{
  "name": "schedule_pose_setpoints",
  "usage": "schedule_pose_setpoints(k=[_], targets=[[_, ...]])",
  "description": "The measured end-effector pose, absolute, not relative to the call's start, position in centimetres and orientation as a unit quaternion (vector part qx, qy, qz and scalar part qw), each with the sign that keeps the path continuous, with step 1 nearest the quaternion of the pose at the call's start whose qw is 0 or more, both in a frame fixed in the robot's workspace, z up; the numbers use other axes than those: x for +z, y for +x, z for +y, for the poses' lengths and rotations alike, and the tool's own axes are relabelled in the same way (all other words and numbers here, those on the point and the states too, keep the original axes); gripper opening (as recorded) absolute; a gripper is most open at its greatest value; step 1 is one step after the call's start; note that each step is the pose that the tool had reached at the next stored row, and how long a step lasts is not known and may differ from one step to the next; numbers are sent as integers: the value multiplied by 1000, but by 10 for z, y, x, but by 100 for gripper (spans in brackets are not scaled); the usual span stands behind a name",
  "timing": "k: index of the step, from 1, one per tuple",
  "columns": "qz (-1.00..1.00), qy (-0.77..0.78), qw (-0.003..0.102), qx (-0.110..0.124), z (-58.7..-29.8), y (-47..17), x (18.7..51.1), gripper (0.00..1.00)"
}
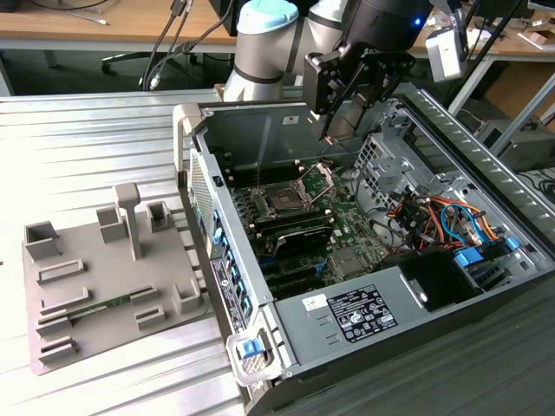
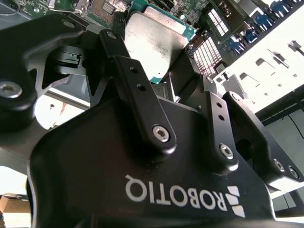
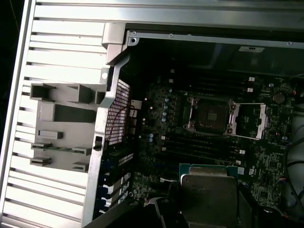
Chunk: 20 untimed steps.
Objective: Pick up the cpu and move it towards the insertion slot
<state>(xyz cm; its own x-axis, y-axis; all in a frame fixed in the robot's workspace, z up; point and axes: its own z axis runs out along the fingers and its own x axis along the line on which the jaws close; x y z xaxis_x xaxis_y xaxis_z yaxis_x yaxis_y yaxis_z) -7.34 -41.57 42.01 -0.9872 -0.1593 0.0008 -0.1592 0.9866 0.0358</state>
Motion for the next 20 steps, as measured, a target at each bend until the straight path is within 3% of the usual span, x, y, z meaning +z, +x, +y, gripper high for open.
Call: schedule_pose_setpoints(k=[20], targets=[[-997,80,2,-18,-416,-69,419,55]])
